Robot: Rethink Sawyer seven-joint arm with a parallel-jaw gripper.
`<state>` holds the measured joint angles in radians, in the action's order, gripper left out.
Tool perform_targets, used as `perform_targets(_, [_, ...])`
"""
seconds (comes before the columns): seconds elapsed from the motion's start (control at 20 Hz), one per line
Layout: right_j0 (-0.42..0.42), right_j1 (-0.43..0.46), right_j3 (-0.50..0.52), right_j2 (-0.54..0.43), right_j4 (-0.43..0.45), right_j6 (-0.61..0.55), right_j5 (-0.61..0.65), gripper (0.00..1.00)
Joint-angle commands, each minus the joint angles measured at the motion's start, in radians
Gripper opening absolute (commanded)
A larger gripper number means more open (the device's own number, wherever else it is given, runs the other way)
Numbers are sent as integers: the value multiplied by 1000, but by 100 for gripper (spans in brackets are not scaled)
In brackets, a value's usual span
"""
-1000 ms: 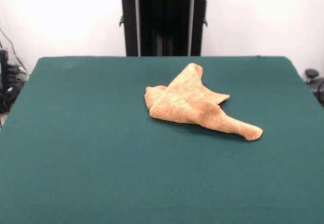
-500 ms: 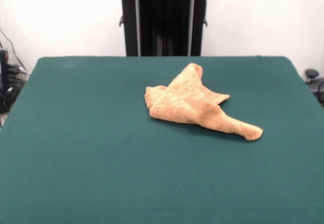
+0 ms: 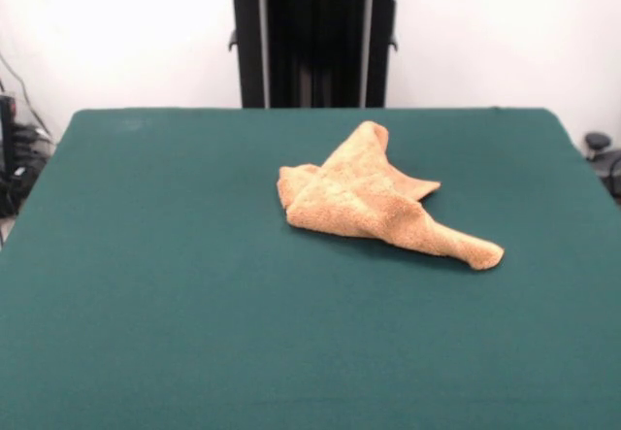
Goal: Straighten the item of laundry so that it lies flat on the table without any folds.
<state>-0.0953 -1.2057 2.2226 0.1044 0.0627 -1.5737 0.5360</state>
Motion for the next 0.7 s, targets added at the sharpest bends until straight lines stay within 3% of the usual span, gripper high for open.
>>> perform_targets(0.05, [4,85,-29,-112,-17,-66,106,100])
perform_targets(0.7, [-6,93,-21,-119,-24,-62,99,100])
